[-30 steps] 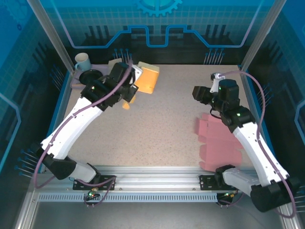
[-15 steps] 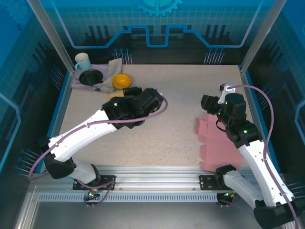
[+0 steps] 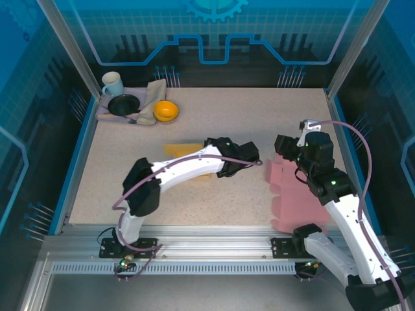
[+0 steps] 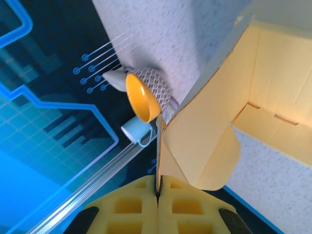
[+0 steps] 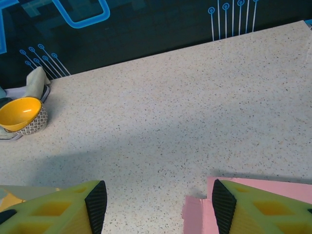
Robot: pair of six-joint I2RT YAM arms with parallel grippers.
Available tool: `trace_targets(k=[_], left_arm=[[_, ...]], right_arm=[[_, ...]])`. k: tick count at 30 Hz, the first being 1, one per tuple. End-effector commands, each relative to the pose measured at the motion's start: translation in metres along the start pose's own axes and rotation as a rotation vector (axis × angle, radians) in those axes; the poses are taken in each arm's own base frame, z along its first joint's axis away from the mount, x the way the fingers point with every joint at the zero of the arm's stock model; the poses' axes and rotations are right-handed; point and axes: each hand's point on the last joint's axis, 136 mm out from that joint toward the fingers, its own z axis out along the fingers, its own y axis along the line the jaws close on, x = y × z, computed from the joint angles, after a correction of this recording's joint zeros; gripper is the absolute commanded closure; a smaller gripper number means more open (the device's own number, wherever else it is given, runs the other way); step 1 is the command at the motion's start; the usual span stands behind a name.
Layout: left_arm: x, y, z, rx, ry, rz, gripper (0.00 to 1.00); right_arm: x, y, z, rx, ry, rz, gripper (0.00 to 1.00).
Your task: Fold the paper box
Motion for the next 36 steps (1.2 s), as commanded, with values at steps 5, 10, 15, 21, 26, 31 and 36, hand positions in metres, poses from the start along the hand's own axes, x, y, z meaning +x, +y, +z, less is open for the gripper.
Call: trace_targets(k=[5,10,15,21,26,31,36], left_arm=[[-0.032,0.018,-0.013,0.101,-0.119,-0.172,0.51],[-0.001,0.043,-0.026,0.241,-0.229,-0.477,0.45],[0.054,0.053,-0.026,0.407,-0.338,-0.842,0.39],[0.115,0.052,0.003,0.820,-0.521,-1.574,0.37],[0.157,0.035,0.057,0.990,-0.434,-2.101,0.26],[0.153,0.022,0.082,1.056,-0.351,-2.216,0.23],[0.147,0.023,0.100,1.037,-0.335,-2.239,0.23]], right_arm=[[0.019,-0.016,0.007,0.055,0.041,-0.026,0.37],[0.022,-0.016,0.019,0.071,0.066,-0.033,0.37],[0.021,-0.009,0.034,0.057,0.089,-0.064,0.39],[0.018,0.046,0.054,-0.057,0.107,-0.277,0.41],[0.047,0.114,0.075,-0.201,0.235,-0.526,0.41],[0.082,0.164,0.088,-0.329,0.303,-0.692,0.41],[0.112,0.184,0.109,-0.369,0.391,-0.740,0.41]])
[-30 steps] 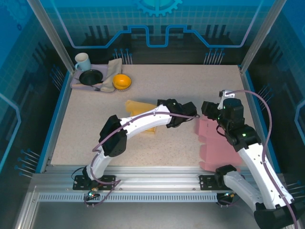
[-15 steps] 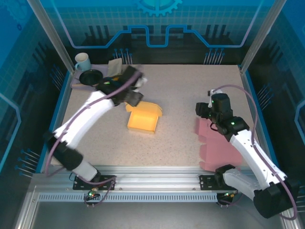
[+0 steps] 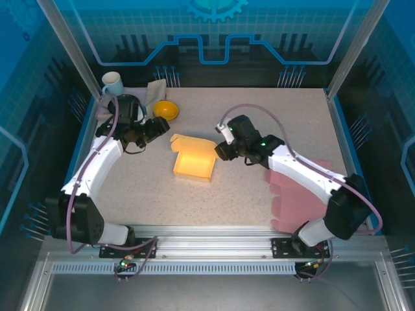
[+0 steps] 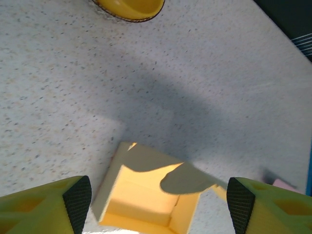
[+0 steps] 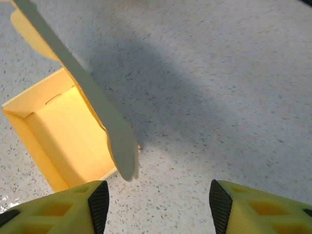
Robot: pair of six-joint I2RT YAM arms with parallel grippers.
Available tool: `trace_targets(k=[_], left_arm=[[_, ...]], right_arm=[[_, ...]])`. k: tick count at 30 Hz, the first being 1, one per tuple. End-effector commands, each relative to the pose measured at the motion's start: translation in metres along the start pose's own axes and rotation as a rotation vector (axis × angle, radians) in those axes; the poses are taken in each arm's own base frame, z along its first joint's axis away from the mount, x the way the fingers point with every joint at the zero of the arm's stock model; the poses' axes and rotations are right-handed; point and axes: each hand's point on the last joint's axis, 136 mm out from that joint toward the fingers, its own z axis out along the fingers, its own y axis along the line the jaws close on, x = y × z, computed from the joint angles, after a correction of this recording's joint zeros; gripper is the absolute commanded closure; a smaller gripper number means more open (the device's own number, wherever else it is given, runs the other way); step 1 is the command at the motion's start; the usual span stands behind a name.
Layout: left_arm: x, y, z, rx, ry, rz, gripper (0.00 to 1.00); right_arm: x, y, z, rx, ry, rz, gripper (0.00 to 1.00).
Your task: Fold the paper box
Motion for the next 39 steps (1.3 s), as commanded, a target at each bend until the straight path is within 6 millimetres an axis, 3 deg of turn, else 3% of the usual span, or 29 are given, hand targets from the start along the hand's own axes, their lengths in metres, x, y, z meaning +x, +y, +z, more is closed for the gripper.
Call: trace_targets(k=[1,13,29,33,39], left_arm=[[-0.010,-0.011,0.009,0.058,-0.022,-0.054,0.23],[-0.016,-0.010,0.040,0.053,0.018,-0.079,0.23],[-0.006,-0.011,0.055,0.051,0.046,-0.085,0.24],[-0.002,-0.015,0.060,0.048,0.062,-0.072,0.24],[0.010,-0.020,0.071,0.048,0.092,-0.064,0.25]], right_arm=[[-0.007,0.014,0.012,-0.044,0.017,-0.059,0.41],[-0.011,0.018,0.052,-0.045,0.095,-0.016,0.46],[0.018,0.028,0.052,-0.126,0.154,0.059,0.49],[0.020,0.030,0.057,-0.137,0.161,0.074,0.58],[0.015,0.022,0.059,-0.091,0.160,0.090,0.80]])
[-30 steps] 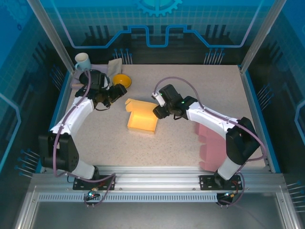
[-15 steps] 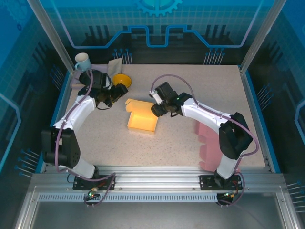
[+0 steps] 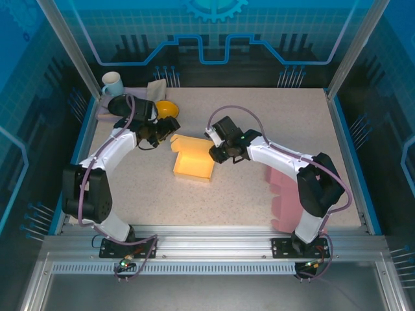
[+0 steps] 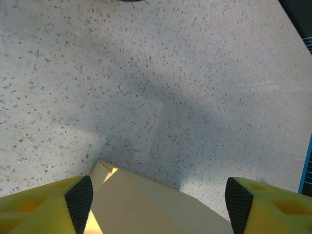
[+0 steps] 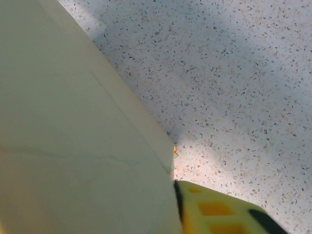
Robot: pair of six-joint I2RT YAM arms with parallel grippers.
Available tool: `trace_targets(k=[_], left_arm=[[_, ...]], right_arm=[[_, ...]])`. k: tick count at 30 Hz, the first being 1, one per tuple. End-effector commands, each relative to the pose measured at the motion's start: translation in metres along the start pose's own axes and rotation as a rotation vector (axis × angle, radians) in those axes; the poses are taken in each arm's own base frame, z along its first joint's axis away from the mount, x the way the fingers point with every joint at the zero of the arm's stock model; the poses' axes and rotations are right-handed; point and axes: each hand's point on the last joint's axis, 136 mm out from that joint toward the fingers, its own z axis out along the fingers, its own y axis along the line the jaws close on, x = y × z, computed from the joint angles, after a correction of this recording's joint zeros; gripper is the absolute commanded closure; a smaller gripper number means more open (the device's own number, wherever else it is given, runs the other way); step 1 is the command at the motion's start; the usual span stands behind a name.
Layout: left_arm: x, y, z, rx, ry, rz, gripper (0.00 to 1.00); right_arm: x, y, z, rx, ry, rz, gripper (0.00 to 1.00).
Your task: Fold the paper box
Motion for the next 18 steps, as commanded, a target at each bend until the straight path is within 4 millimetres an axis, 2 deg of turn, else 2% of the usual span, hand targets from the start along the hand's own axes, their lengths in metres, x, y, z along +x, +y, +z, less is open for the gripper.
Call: trace_targets(k=[1,6,11,14,18], left_arm=[[0.003,-0.017,0.005,0.042,0.014,0.007,0.25],[0.017,-0.029,0.016,0.077,0.036,-0.005,0.25],[0.030,-0.042,0.024,0.103,0.070,-0.013,0.25],[0.036,-0.044,0.024,0.100,0.076,-0.027,0.25],[0.041,-0.037,0.021,0.076,0.058,-0.070,0.25]], right_arm=[[-0.011,-0.006,-0.006,0.026,-0.026,0.035,0.83],[-0.026,-0.017,-0.011,0.084,-0.099,0.084,0.94],[-0.047,-0.029,-0.017,0.152,-0.207,0.041,0.97],[-0.056,-0.034,-0.025,0.178,-0.235,0.071,0.98],[-0.054,-0.047,-0.030,0.263,-0.229,0.170,0.99]])
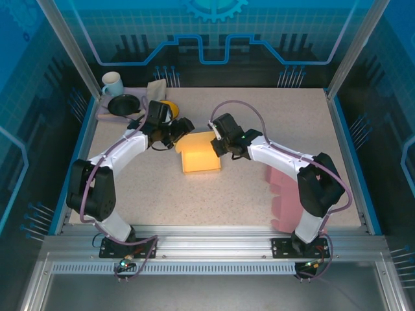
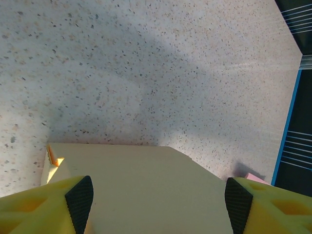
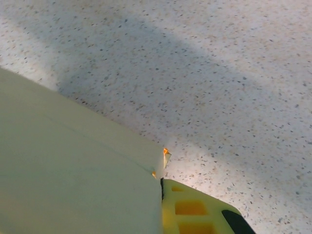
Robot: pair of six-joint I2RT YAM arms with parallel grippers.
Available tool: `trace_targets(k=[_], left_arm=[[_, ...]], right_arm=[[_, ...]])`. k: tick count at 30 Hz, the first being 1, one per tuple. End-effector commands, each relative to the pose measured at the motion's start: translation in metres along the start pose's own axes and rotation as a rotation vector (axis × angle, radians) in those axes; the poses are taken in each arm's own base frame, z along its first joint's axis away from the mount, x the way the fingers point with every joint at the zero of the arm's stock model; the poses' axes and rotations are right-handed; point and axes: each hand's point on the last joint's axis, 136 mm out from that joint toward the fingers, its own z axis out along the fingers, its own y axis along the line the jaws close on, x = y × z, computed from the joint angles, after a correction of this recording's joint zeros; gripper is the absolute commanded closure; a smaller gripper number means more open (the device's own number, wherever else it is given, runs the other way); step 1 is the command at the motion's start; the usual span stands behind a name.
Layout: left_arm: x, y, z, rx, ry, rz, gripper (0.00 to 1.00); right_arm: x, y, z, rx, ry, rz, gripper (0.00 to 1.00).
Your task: Fold the paper box
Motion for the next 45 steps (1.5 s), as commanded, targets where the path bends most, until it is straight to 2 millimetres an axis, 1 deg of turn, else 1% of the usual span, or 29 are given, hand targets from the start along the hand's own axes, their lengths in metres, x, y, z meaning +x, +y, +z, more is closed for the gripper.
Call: trace_targets(k=[1,4,8,14,18,22,25,27,30,34,36,38,41,45], left_arm=[[0.007,0.006,-0.003,-0.014,-0.019,-0.053,0.24],[0.010,0.013,-0.003,-0.019,-0.030,-0.096,0.24],[0.021,0.013,0.003,-0.013,-0.006,-0.157,0.24],[0.038,0.005,0.008,0.006,0.009,-0.219,0.24],[0.045,0.008,0.004,-0.043,0.025,-0.302,0.21],[0.064,0.009,0.006,-0.079,0.076,-0.427,0.20],[0.077,0.012,0.002,-0.151,0.101,-0.497,0.17],[0.083,0.010,0.000,-0.181,0.116,-0.519,0.16],[0.089,0.003,0.000,-0.174,0.127,-0.548,0.16],[0.091,-0.008,0.002,-0.150,0.104,-0.532,0.17],[0.094,-0.009,0.005,-0.164,0.104,-0.501,0.18],[0.096,-0.004,0.007,-0.191,0.099,-0.467,0.19],[0.101,0.009,0.006,-0.267,0.063,-0.385,0.21],[0.116,0.026,0.007,-0.328,0.059,-0.334,0.22]], right_arm=[[-0.029,-0.015,-0.017,0.086,-0.098,0.112,0.99],[-0.024,-0.017,-0.016,0.100,-0.099,0.160,0.98],[-0.019,-0.016,-0.017,0.103,-0.097,0.217,0.98],[-0.017,-0.009,-0.024,0.101,-0.113,0.251,0.98],[-0.010,-0.005,-0.026,0.114,-0.113,0.243,0.98],[0.000,-0.001,-0.028,0.112,-0.110,0.259,0.98],[0.007,0.001,-0.030,0.123,-0.120,0.271,0.99],[0.011,0.002,-0.032,0.126,-0.130,0.279,0.99],[0.017,0.006,-0.033,0.114,-0.126,0.284,0.99],[0.025,0.013,-0.034,0.098,-0.113,0.292,0.98],[0.030,0.014,-0.033,0.097,-0.107,0.290,0.98],[0.036,0.013,-0.033,0.097,-0.102,0.286,0.98],[0.044,0.013,-0.034,0.087,-0.102,0.276,0.97],[0.057,0.010,-0.037,0.084,-0.091,0.281,0.96]])
